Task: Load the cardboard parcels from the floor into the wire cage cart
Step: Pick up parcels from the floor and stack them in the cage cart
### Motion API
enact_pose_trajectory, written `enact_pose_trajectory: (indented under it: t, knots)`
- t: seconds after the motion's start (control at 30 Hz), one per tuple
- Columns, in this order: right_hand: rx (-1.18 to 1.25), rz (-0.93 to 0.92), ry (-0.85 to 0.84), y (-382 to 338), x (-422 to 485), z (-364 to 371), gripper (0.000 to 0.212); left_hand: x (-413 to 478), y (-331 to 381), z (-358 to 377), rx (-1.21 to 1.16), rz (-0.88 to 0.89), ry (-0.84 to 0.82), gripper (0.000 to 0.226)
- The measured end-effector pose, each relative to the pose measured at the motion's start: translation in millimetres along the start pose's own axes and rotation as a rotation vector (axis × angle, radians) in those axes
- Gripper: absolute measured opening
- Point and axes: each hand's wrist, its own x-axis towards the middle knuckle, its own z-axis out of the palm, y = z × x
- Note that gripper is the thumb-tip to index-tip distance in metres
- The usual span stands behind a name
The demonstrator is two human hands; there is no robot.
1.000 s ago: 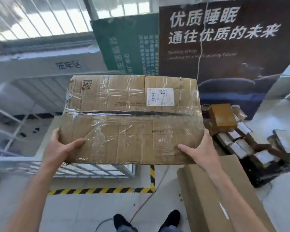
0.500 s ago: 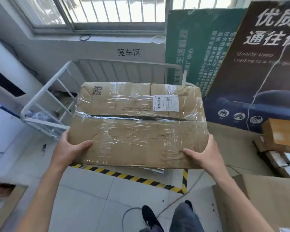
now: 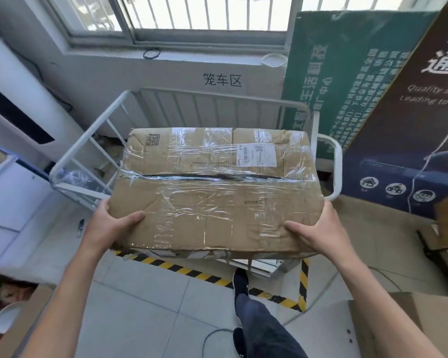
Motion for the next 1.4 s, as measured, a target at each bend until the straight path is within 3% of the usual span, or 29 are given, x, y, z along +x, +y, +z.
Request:
enact_pose_trajectory:
  t: [0.3,0.6,1.03,1.4]
  knots:
    - [0.016,0.074,0.027,-31,114,33,0.124,132,40,29,0.102,0.045,-0.029,0.119]
    - [0.013,0.262,0.024,-8,182,93,0.128,250,25,104,0.104,-0.025,-0.193,0.114]
    - [-0.082,0.676,-0.125,87,246,223,0.140,405,-96,236,0.361,-0.261,-0.614,0.096]
    - [-0.108,0.759,-0.160,194,320,323,0.132,455,-241,336,0.378,-0.406,-0.683,0.101]
